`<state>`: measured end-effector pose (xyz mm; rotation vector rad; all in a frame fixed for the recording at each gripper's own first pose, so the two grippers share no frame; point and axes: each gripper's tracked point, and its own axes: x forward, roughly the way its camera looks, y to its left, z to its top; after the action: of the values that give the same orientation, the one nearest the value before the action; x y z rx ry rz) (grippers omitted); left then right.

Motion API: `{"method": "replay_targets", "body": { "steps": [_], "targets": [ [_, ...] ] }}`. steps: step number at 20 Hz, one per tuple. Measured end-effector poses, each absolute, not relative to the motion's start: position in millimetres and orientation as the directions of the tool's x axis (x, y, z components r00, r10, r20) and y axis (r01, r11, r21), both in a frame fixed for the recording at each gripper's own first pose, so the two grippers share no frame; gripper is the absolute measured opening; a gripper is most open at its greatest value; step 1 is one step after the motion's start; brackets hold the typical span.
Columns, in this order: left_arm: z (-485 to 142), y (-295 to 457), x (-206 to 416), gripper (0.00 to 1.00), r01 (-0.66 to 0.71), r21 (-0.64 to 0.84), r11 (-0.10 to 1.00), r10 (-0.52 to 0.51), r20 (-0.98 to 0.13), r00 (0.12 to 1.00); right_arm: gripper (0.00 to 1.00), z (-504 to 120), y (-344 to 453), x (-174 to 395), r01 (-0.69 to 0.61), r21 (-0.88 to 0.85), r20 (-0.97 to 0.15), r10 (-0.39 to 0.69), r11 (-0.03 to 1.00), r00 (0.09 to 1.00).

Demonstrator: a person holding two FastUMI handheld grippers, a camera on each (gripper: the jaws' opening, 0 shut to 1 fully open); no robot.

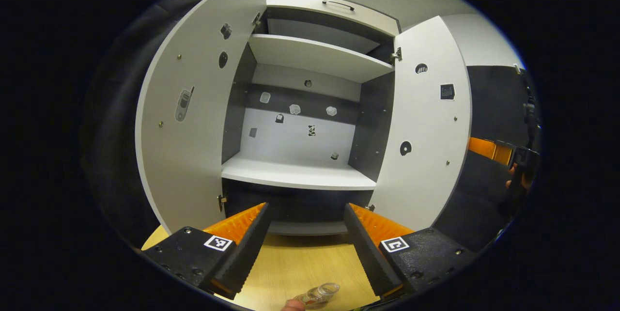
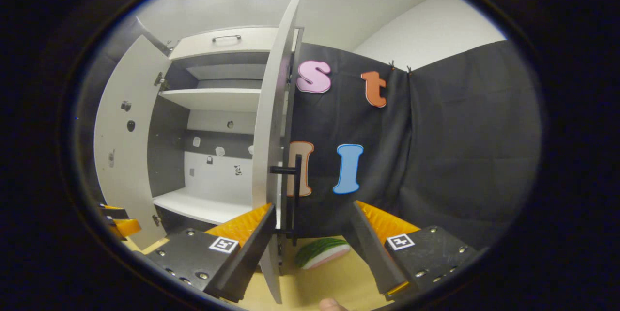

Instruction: Grasp the bottle in the cabinet with the left hand and place it on the coaster, then close the right door with the right hand and the left door with the left hand.

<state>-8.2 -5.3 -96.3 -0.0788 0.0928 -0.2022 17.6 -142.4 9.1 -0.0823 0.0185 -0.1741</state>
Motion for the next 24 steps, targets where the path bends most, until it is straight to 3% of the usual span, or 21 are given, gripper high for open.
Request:
{"method": "replay_targets", "body": {
  "steps": [10,24],
  "targets": [
    [-64,27,-17,0.95,0.129,-0.085,0.988,-0.131,-0.019,0.991,0.96,5,-80,30,0.023,-0.069,-0.013,-0.024,0.997,1.0],
    [-56,112,-43,0.95,-0.09,-0.083,0.992,0.091,0.005,0.996,0.96,3,6,67,-0.161,-0.053,-0.012,0.16,0.986,0.987]
  ]
}}
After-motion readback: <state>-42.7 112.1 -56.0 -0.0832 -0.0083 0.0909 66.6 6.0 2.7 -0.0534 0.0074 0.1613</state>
